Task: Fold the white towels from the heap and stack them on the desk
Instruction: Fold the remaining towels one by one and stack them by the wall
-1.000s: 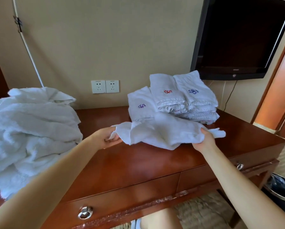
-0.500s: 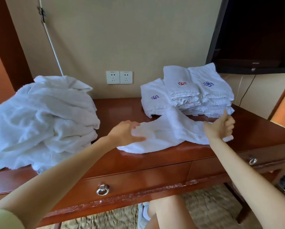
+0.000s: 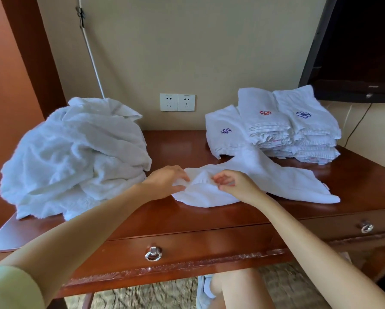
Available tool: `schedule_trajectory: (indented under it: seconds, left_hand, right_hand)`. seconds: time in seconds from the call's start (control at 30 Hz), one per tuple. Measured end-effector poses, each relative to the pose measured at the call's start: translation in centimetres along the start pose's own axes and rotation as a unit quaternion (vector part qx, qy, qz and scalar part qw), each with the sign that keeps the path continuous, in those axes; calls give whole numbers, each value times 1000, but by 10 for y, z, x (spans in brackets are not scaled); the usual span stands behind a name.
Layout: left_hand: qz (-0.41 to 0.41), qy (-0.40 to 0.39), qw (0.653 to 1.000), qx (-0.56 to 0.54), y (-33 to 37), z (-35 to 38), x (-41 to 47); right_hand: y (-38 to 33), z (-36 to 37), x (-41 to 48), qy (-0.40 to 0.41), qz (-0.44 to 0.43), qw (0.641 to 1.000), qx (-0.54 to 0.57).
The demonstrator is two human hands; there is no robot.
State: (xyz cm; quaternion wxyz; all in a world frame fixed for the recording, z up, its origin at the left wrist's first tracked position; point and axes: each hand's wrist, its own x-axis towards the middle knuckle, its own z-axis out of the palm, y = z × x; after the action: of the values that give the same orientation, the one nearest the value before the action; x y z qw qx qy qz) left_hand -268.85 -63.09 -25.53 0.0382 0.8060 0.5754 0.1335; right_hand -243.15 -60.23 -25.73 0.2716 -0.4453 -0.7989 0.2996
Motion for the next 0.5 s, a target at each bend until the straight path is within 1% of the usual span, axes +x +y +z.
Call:
schedule_trajectory:
  seconds: [0.07,0.1,0.17,0.23,0.3,0.33,0.37,0.43,0.5]
  left_hand:
    - [-9,38,999,3,1,-3,5]
    - [-29,61,998,-20,1,-7,8]
    - [-101,116,980,-128,-1,-12,19]
    - [-177,172,935,-255,-5,-19,35]
    - [-235,209,877,-363,-9,-23,49]
    - [-260,220,855,-392,-12,-23,54]
    - [-279,222,845,-398,-14,-21,58]
    - [-299,194,852,-383,-14,-16,62]
    - [-306,122,881,-338,-5,-7,58]
  right_hand:
    - [2,3,0,10,1,1000,8]
    - [4,3,0,19,3,1000,11]
    - [8,3,1,35,15,999,17]
    - [10,4,2,43,27,998,23]
    - [7,5,2,37,24,999,15]
    - [7,6,3,27,20,999,6]
    - [6,8,4,12,11,1000,-10]
    - [6,7,4,-24,-6,999,-39]
    - [10,-2,5,-26,-12,999,-40]
